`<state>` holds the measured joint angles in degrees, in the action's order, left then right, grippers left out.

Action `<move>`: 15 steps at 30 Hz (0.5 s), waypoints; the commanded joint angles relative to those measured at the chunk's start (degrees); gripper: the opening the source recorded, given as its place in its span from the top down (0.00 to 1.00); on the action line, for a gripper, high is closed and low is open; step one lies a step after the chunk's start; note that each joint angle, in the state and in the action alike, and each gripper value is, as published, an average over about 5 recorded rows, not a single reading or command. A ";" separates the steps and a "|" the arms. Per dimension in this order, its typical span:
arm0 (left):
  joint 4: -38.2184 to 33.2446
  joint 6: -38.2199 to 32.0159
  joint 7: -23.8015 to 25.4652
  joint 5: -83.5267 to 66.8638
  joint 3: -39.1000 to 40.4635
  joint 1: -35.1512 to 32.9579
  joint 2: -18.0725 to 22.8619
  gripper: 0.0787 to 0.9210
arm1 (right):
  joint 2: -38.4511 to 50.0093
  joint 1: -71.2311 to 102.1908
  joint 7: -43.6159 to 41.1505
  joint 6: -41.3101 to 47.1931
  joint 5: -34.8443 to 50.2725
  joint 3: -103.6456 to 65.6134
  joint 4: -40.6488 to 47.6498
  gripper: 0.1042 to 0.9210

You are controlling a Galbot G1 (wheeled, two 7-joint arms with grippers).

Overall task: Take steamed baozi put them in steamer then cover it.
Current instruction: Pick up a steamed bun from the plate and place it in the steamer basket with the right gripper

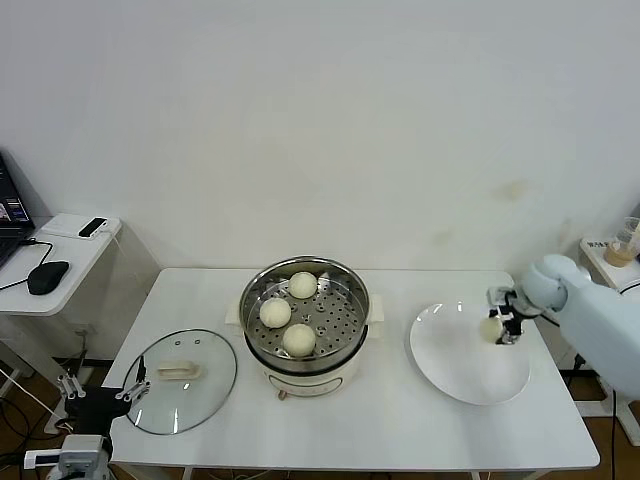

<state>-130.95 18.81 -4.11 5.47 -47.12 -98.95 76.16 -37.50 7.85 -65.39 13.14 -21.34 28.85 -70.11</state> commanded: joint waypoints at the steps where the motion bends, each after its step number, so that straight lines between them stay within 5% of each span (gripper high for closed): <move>1: -0.31 0.04 0.00 0.05 0.22 0.01 -0.13 0.12 | 2.27 -21.72 -0.52 5.62 15.31 16.89 -12.09 0.35; 15: 0.19 -0.04 0.03 -0.17 -0.18 0.72 -0.54 0.12 | -15.37 -42.40 8.76 19.48 39.86 33.86 -17.13 0.33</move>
<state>-131.03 18.79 -4.11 5.32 -47.19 -98.33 75.62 -42.86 -19.87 -62.19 22.92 0.57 50.37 -82.39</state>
